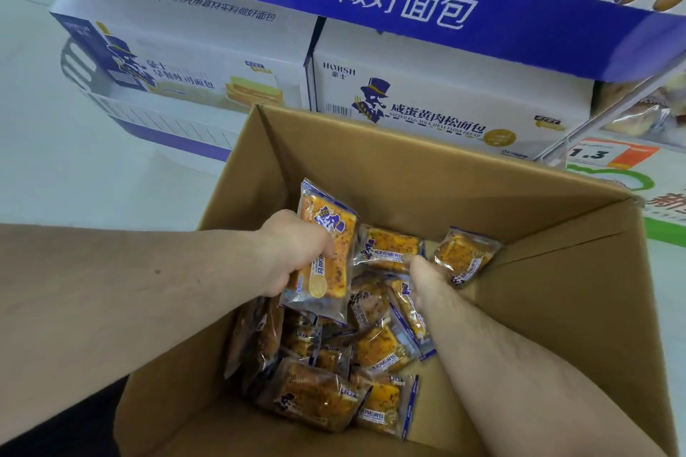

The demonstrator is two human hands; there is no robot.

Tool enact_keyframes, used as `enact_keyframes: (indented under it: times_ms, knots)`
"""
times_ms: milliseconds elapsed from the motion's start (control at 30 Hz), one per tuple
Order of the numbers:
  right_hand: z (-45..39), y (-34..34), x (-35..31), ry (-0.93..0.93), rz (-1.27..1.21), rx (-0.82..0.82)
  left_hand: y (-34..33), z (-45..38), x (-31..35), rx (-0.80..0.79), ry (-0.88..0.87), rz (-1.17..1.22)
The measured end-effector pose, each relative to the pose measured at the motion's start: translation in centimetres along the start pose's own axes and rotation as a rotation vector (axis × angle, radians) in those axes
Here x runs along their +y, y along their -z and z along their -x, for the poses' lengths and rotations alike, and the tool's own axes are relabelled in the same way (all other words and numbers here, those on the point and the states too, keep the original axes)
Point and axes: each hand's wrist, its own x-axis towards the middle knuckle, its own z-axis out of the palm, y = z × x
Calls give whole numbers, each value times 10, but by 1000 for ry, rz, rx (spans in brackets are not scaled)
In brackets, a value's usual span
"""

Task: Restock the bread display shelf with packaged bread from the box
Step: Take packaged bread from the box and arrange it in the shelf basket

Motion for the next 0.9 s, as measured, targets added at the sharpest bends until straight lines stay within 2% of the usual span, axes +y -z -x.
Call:
enact_keyframes:
  times_ms: [100,267,400,467,533,600,633,700,733,833,900]
  knots:
    - [-5,-8,-9,-32,-103,30,-1,-4,-3,-7,15,-18]
    - [5,10,-6,-29,-46,-25,-6,-8,-6,-49,44,-17]
    - [12,25,45,-88,-83,142,-11,-7,-5,-55,22,-17]
    - [13,27,71,-92,28,203,-14,-5,-4,-67,6,-21]
    - [22,30,80,-93,268,314,-16,-5,-4,-83,6,-18]
    - [38,35,71,65,418,468,-17,-3,-4,-92,5,-23]
    - [41,36,65,181,474,487,-18,-3,-4,-92,3,-28]
    - [38,40,52,309,585,425,-18,-2,-4,-95,0,-35]
    - [33,41,45,300,622,376,-17,-2,-5,-98,-1,-38]
    - [13,43,34,114,649,208,-16,-3,-6,-100,-4,-53]
    - [8,44,29,64,645,109,-14,-4,-7,-98,-1,-69]
